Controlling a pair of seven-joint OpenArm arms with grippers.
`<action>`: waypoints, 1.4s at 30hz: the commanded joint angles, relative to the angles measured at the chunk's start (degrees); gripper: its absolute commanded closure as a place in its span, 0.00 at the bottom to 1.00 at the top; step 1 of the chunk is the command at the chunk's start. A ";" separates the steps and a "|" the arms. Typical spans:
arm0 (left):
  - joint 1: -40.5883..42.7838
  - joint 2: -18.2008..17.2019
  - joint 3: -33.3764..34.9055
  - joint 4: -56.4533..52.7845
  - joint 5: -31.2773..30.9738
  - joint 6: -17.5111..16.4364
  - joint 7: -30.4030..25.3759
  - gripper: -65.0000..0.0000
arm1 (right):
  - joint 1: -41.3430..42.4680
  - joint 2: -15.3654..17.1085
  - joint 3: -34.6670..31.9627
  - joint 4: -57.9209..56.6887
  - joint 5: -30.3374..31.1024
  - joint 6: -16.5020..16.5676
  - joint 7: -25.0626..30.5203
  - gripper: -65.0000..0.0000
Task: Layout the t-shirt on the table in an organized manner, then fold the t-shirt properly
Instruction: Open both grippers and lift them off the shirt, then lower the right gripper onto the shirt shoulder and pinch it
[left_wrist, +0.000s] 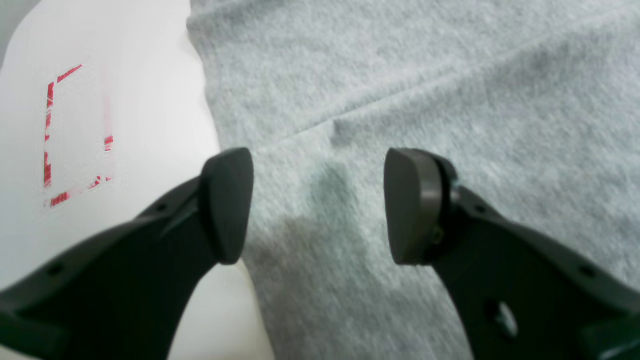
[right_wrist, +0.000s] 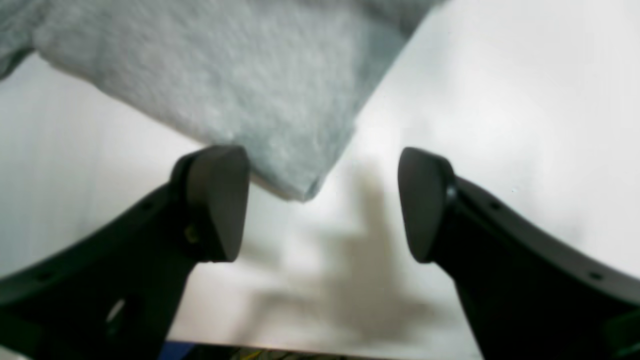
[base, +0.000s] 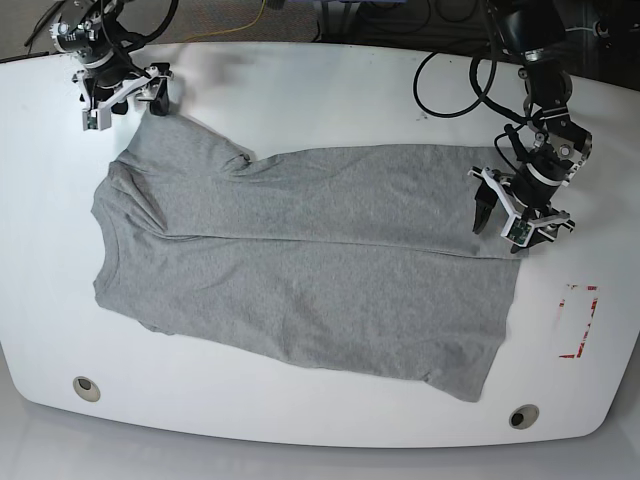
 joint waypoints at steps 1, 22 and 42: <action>-0.63 -0.40 -0.15 1.31 -0.91 0.34 -1.62 0.40 | 0.01 0.83 0.13 -0.56 1.44 0.34 1.22 0.31; -0.01 -0.57 -0.15 1.58 -0.91 0.34 -1.62 0.40 | 0.36 2.85 -6.73 -2.14 1.53 0.34 1.22 0.58; 0.25 -0.75 -0.24 1.31 -0.91 0.34 -1.62 0.40 | -2.01 3.03 -7.25 10.87 2.94 0.34 -9.94 1.00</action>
